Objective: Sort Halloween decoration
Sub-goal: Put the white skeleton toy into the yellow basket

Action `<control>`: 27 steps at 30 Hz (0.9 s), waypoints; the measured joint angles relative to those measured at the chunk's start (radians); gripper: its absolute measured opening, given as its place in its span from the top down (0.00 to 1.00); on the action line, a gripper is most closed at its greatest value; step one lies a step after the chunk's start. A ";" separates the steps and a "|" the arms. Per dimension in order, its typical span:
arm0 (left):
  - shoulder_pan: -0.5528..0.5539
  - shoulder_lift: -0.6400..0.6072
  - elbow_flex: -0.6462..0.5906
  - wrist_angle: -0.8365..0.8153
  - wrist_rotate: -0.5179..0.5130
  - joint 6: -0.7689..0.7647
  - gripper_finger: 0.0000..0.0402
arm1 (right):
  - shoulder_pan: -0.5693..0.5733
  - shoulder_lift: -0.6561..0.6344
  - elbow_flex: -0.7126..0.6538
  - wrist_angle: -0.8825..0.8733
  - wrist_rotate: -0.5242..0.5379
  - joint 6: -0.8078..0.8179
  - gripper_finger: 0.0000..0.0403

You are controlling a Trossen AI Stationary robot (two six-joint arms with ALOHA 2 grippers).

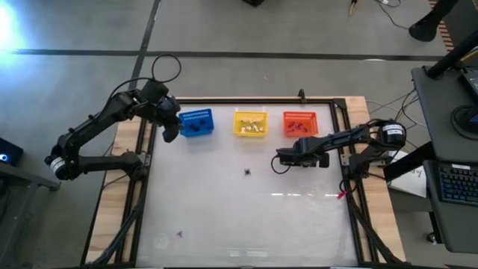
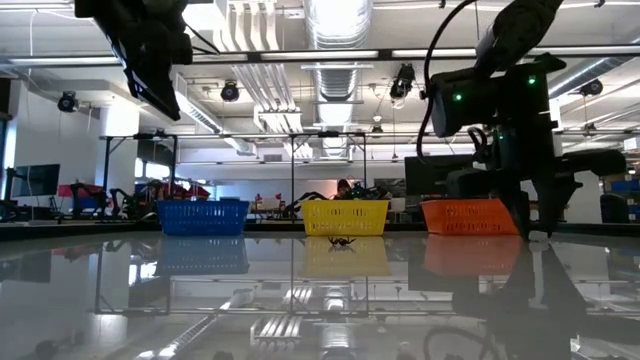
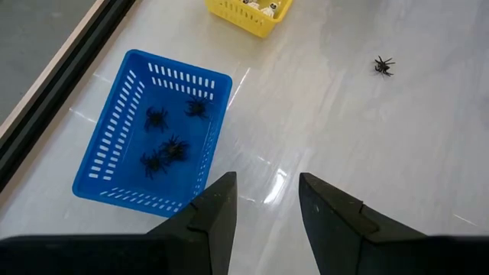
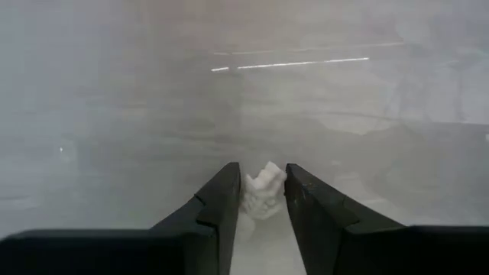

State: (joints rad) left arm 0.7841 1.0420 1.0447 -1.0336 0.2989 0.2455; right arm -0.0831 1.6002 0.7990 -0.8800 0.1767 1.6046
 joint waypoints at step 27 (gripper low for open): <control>0.000 0.000 0.000 0.001 -0.001 -0.015 0.69 | 0.000 -0.158 0.070 -0.010 0.059 -0.176 0.97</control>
State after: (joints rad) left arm 0.7845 1.0421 1.0447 -1.0325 0.2981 0.2306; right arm -0.0830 1.4424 0.8688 -0.8895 0.2354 1.4286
